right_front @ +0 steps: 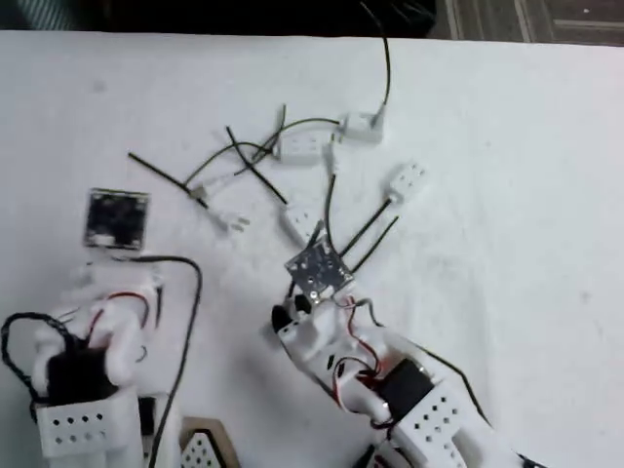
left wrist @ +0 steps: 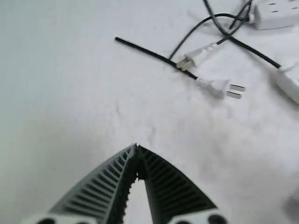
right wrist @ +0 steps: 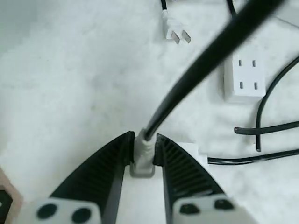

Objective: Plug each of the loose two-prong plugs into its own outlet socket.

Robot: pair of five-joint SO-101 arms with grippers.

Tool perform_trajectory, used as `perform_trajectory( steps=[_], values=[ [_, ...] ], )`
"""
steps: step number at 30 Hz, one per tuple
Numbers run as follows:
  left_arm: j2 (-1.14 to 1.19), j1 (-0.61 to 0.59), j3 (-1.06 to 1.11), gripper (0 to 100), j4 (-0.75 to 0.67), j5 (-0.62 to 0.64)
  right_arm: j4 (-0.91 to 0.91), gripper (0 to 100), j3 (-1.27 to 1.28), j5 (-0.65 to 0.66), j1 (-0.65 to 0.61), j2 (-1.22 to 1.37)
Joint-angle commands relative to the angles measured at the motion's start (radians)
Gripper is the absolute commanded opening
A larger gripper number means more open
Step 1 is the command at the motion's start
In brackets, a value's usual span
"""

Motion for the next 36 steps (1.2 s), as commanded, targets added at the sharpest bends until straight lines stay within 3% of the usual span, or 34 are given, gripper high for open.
perform_trajectory(
  steps=[1,12,26,36],
  values=[
    [-0.007,-0.088,-0.005,2,0.012,0.006,-0.116,1.7,0.061,-0.008,0.010,0.002],
    [-0.007,-0.110,0.140,2,-0.089,0.003,-0.260,1.7,0.123,-0.051,0.012,0.005],
    [-0.007,-0.110,0.183,2,-0.140,0.003,-0.254,1.6,0.074,-0.057,0.019,0.016],
    [-0.007,-0.110,0.193,2,-0.138,0.002,-0.243,1.6,-0.103,-0.127,0.021,0.374]
  ],
)
